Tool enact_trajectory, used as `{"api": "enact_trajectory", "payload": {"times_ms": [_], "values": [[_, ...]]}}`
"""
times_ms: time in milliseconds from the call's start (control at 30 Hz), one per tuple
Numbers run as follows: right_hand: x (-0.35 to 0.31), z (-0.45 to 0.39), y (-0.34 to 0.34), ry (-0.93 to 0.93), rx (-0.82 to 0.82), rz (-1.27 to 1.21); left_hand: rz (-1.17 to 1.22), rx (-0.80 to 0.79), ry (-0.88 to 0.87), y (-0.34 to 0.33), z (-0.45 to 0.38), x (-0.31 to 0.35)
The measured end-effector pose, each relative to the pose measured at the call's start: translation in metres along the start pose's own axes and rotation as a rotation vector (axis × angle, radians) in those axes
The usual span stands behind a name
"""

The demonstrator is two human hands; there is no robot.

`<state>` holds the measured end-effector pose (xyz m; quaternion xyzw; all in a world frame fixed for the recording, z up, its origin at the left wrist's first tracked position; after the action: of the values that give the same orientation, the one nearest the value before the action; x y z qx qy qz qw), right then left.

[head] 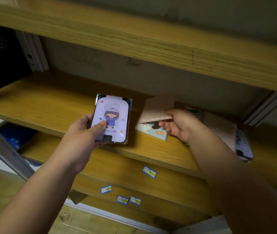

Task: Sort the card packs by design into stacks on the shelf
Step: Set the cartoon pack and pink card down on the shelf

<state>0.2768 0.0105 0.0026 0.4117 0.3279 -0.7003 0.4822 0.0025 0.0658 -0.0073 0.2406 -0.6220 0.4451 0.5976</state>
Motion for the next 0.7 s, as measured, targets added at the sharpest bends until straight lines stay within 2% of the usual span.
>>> {"api": "enact_trajectory", "payload": {"times_ms": [133,300,433,700], "values": [[0.008,0.033,0.010,0.168,0.011,-0.173,0.093,0.025,-0.017,-0.010,0.003,-0.002],[0.020,0.081,0.039,0.376,0.055,-0.324,0.086,-0.002,-0.017,-0.036,0.013,-0.004],[0.039,0.119,0.062,0.441,0.117,-0.345,0.081,-0.024,-0.015,-0.067,0.027,-0.007],[0.068,0.223,0.090,0.513,0.018,-0.353,-0.021,-0.041,-0.028,-0.146,0.080,-0.023]]}}
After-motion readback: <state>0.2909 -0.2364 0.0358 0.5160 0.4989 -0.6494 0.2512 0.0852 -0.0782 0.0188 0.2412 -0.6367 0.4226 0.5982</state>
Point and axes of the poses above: each hand's wrist, its own z-axis away from the middle knuckle, its own y-axis out of the back of the hand, x = y × z, the point moved 6 cm from there along -z, towards the middle knuckle, and after that the axes turned 14 degrees about -x, right-handed, at the moved point
